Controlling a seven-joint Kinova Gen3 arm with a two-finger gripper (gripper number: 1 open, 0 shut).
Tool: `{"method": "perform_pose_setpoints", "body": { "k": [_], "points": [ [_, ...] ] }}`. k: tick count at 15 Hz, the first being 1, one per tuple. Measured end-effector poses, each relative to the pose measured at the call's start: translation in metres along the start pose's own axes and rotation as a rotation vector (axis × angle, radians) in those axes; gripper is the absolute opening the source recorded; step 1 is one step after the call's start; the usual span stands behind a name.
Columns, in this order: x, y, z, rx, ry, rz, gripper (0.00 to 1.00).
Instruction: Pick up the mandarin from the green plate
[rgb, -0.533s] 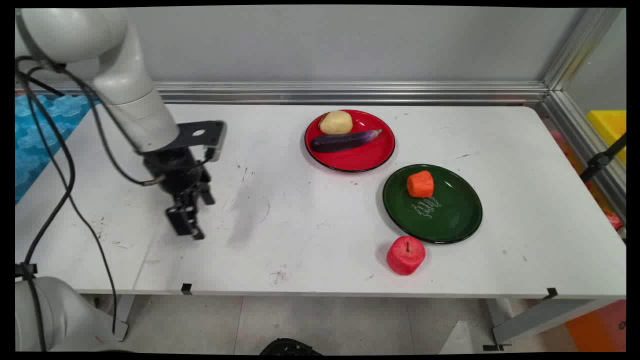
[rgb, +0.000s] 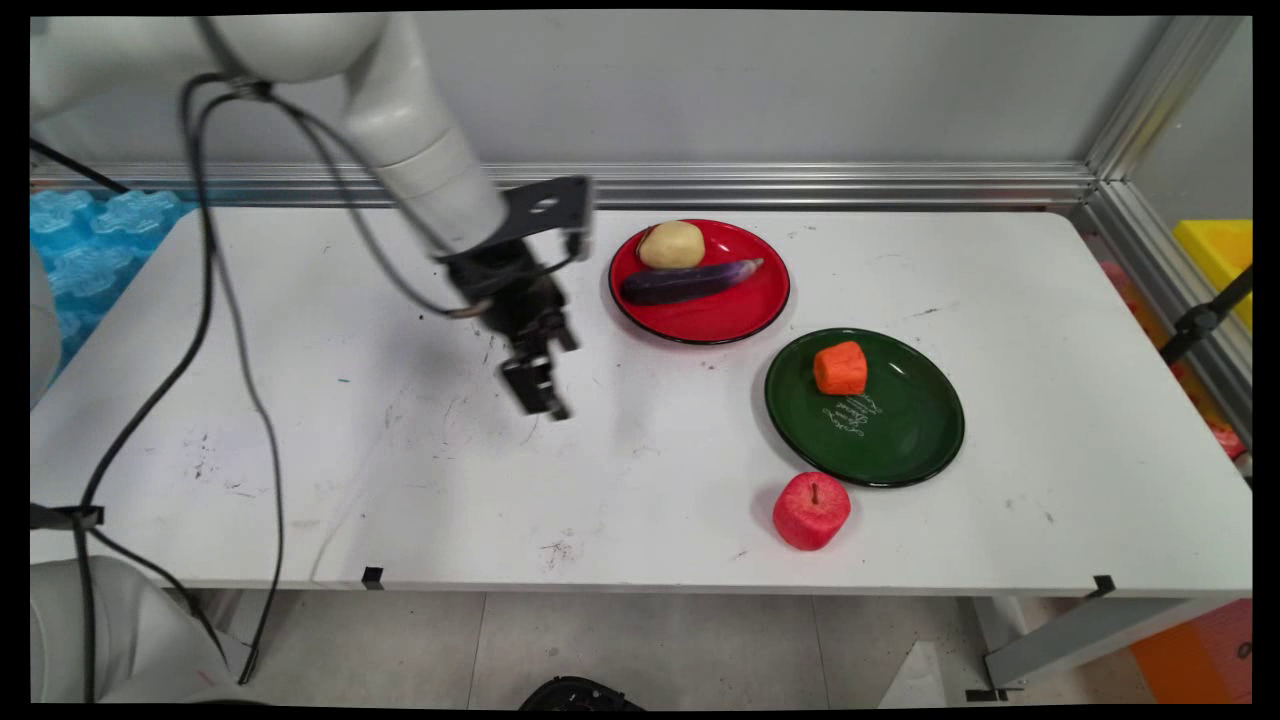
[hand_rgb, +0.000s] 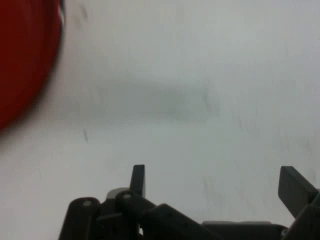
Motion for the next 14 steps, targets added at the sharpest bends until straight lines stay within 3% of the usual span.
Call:
{"method": "perform_pose_setpoints", "body": {
  "k": [8,14],
  "points": [
    [0.116,-0.022,0.04,0.121,0.16,0.066,1.0],
    [0.172,-0.038,0.084,0.157,0.211,0.076,1.0]
  ]
}}
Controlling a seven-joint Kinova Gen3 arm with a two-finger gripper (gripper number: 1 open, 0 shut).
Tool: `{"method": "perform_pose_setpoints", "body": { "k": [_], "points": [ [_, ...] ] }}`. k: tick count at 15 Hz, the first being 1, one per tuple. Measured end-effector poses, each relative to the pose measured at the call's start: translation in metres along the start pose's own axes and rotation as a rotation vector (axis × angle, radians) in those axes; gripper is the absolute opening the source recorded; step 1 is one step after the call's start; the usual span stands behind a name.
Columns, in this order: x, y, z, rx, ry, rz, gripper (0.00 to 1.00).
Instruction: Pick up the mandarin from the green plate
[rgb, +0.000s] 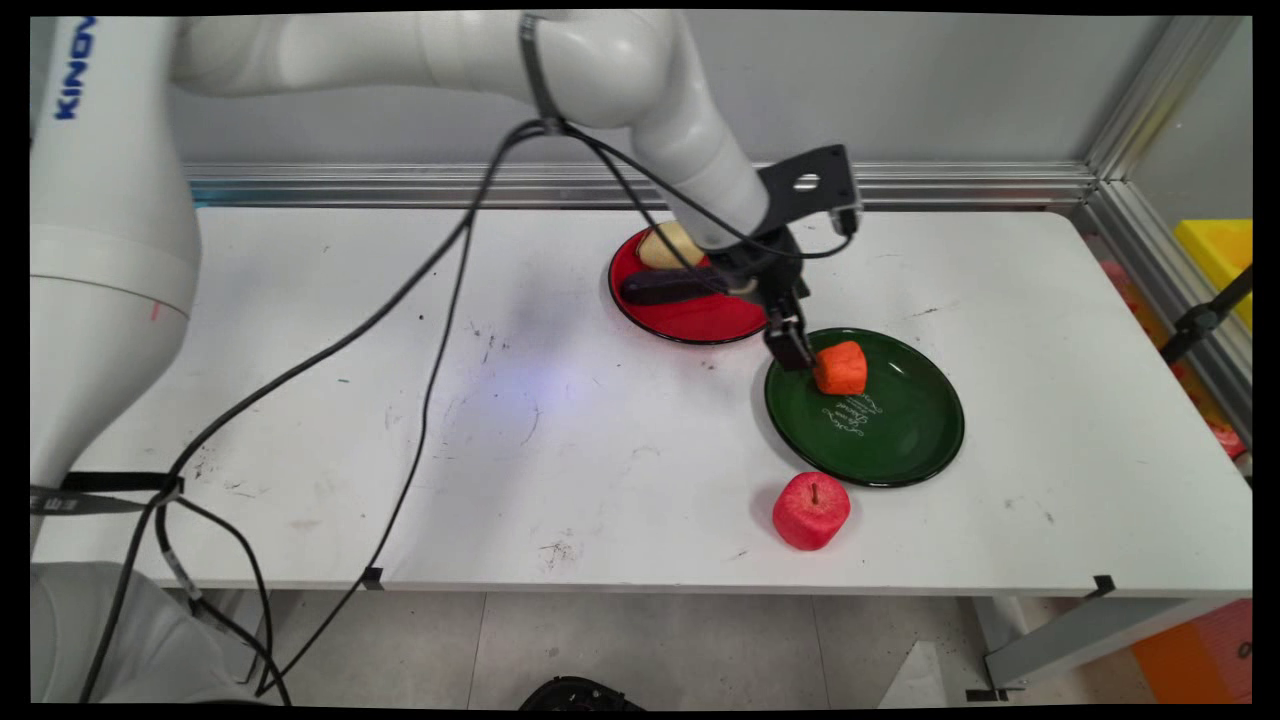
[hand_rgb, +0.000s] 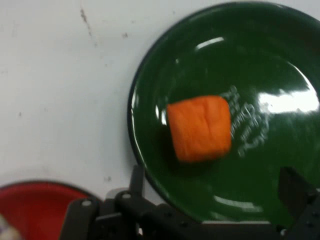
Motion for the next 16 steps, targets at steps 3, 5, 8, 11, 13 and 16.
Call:
{"method": "perform_pose_setpoints", "body": {
  "k": [3,5,8,11,13,16],
  "points": [
    [0.012,-0.005,0.023,0.005,0.006,-0.004,1.0],
    [0.018,-0.007,0.038,0.003,0.006,-0.01,1.0],
    [0.022,-0.008,0.055,-0.004,0.001,-0.02,1.0],
    [0.025,-0.007,0.069,-0.014,-0.003,-0.029,1.0],
    [0.025,-0.006,0.075,-0.017,-0.005,-0.033,1.0],
    [0.026,-0.005,0.086,-0.023,-0.011,-0.042,1.0]
  ]
}}
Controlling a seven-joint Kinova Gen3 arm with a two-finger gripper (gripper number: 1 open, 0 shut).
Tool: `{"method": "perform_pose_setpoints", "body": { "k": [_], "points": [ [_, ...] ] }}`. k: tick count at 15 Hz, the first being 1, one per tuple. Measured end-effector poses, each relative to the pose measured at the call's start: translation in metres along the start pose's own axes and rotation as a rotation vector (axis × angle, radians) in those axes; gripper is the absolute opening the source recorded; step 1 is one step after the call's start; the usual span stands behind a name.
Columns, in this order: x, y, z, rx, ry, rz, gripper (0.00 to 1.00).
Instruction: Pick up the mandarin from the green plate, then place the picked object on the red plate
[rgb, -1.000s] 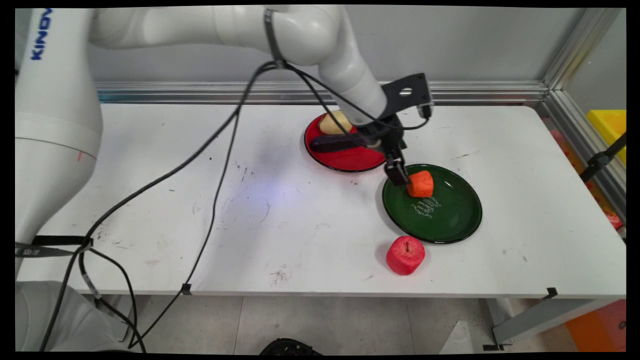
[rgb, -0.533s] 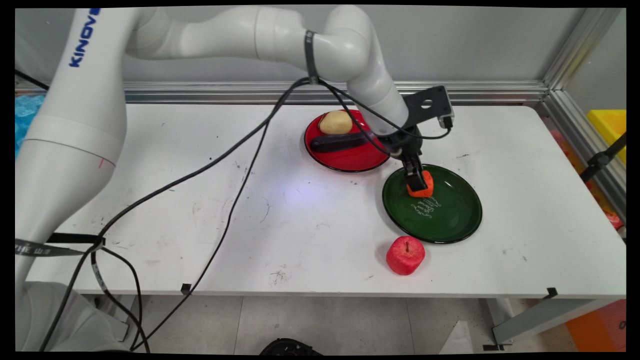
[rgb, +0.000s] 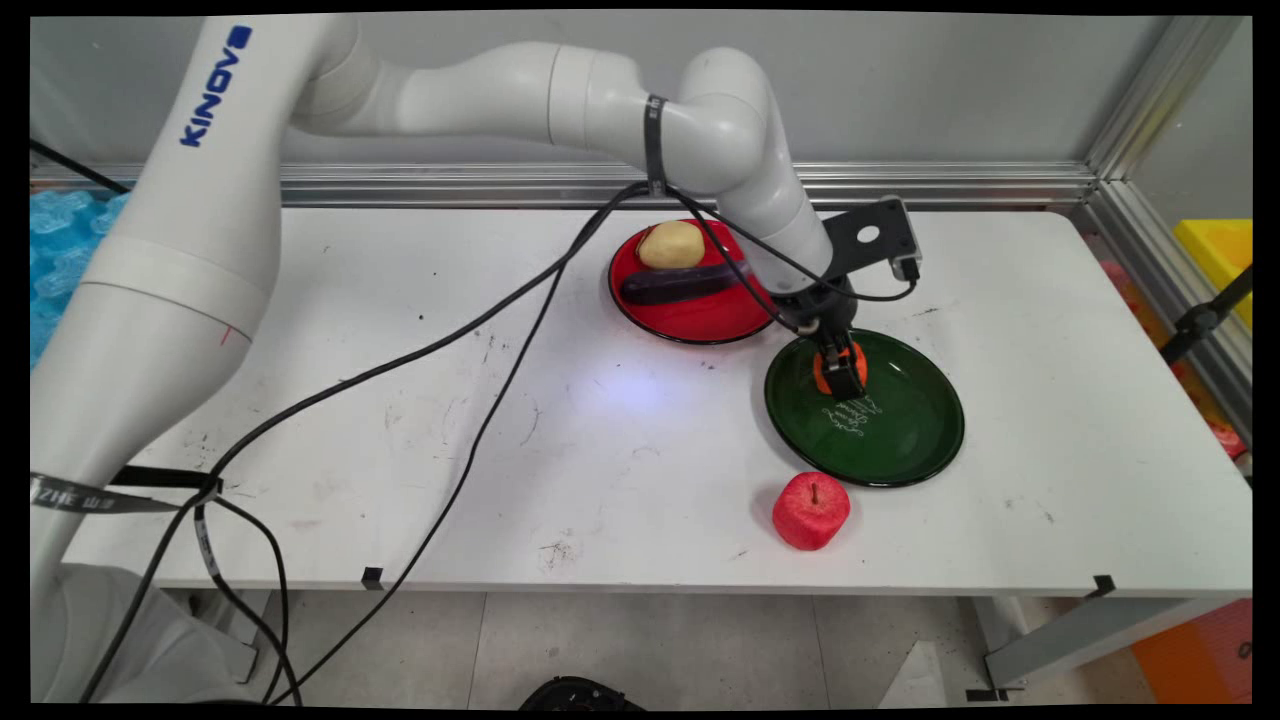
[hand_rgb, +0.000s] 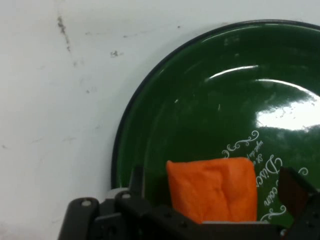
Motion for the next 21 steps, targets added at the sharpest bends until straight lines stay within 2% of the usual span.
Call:
{"method": "perform_pose_setpoints", "body": {
  "k": [3,4,12,17,21],
  "points": [
    [-0.001,0.001,0.009,-0.006,-0.01,-0.007,1.0],
    [-0.002,0.002,0.011,-0.008,-0.012,-0.009,0.0],
    [0.001,0.0,0.008,-0.011,-0.007,-0.009,0.0],
    [0.015,-0.01,-0.019,0.007,0.035,-0.009,0.0],
    [0.022,-0.023,-0.055,0.037,0.066,-0.003,0.0]
  ]
}}
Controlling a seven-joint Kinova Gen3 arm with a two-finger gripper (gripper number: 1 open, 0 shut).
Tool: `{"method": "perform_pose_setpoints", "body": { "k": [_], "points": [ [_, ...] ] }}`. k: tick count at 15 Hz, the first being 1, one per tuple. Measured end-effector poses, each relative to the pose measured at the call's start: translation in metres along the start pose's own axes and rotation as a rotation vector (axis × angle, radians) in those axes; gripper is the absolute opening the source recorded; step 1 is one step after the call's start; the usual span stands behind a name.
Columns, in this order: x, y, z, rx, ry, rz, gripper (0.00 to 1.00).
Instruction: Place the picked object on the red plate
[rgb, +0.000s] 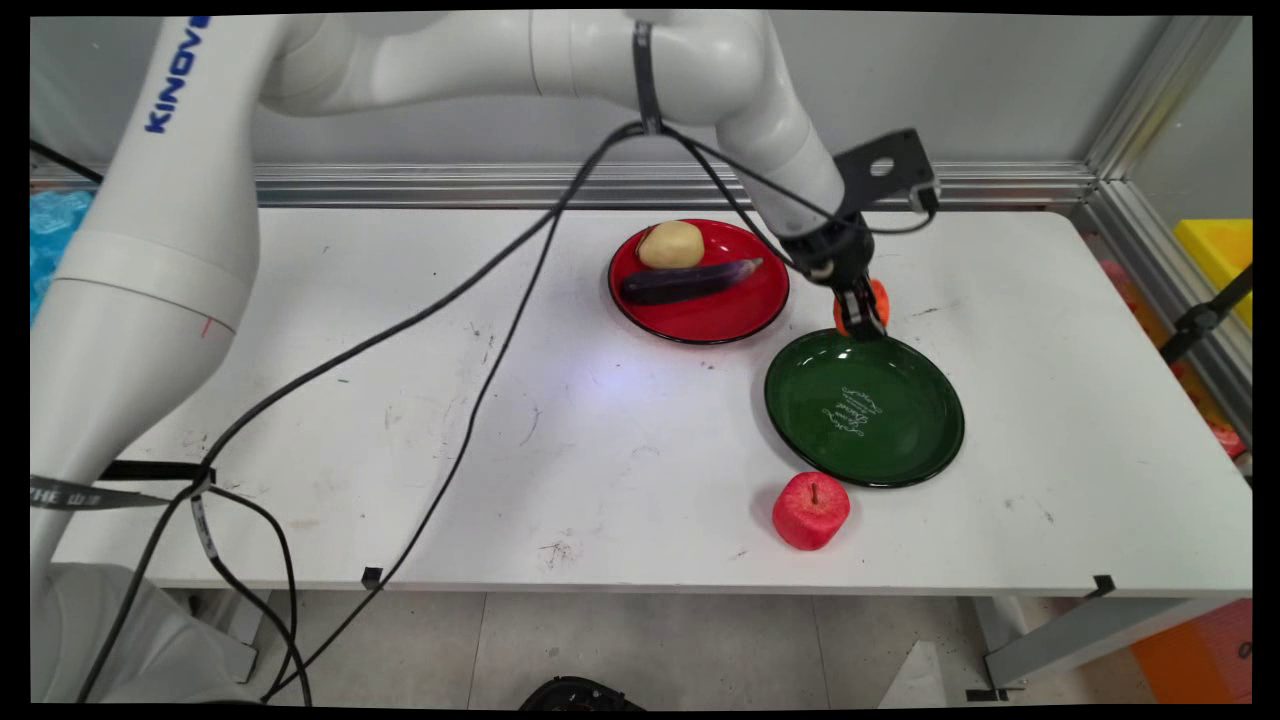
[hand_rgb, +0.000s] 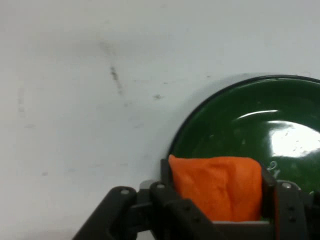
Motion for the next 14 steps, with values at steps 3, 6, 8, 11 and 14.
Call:
{"method": "perform_pose_setpoints", "body": {
  "k": [3,6,8,11,14],
  "points": [
    [-0.007,-0.01,-0.021,0.017,0.004,-0.006,0.0],
    [-0.023,-0.018,-0.039,0.026,-0.009,-0.009,0.0],
    [-0.038,-0.025,-0.05,0.031,-0.026,-0.012,0.0],
    [-0.06,-0.033,-0.061,0.038,-0.048,-0.017,0.0],
    [-0.084,-0.045,-0.068,0.048,-0.067,-0.02,0.0]
  ]
}}
